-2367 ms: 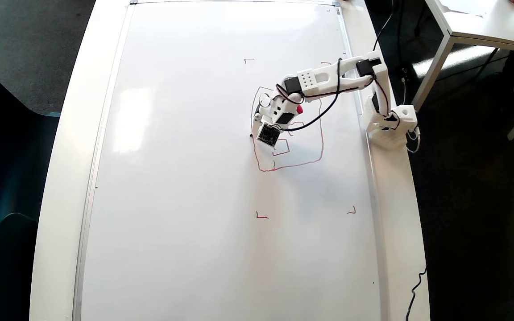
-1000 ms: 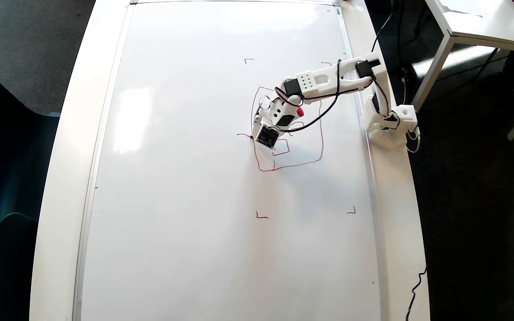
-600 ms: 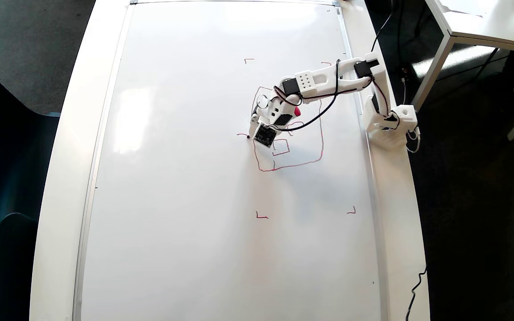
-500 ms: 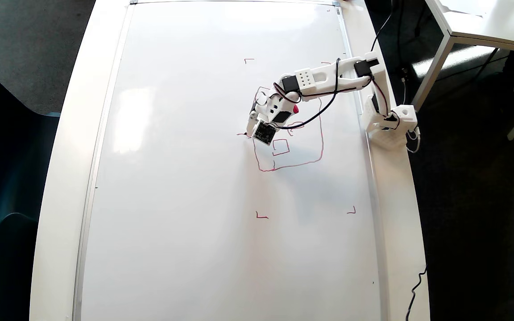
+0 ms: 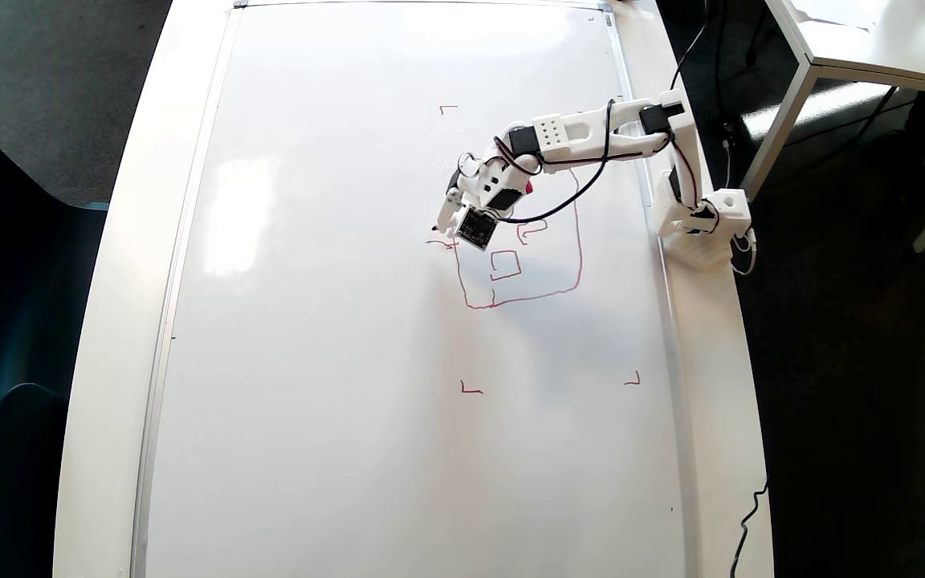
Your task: Draw on a whiteboard a robot head using a pen attached to the gripper
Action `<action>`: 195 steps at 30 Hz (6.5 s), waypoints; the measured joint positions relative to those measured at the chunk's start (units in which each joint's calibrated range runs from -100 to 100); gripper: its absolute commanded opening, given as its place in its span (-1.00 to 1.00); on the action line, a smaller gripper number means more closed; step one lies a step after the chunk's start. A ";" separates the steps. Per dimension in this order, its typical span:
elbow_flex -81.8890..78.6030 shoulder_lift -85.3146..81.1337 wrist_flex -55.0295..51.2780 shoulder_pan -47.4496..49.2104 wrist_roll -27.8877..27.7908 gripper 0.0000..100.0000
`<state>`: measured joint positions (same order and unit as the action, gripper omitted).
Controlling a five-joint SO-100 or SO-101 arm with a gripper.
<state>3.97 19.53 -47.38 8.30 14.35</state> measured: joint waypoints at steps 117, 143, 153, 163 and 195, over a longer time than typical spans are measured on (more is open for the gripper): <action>-1.19 6.44 4.98 -0.75 1.16 -0.99; -0.91 4.24 4.39 0.38 1.16 -0.99; -1.10 -5.00 11.74 -1.13 -5.34 -0.99; -13.89 -17.79 10.64 -1.36 -7.61 -0.99; -81.22 -82.25 32.43 -2.94 -18.28 -0.99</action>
<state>-77.25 -62.73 -14.95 5.35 -3.94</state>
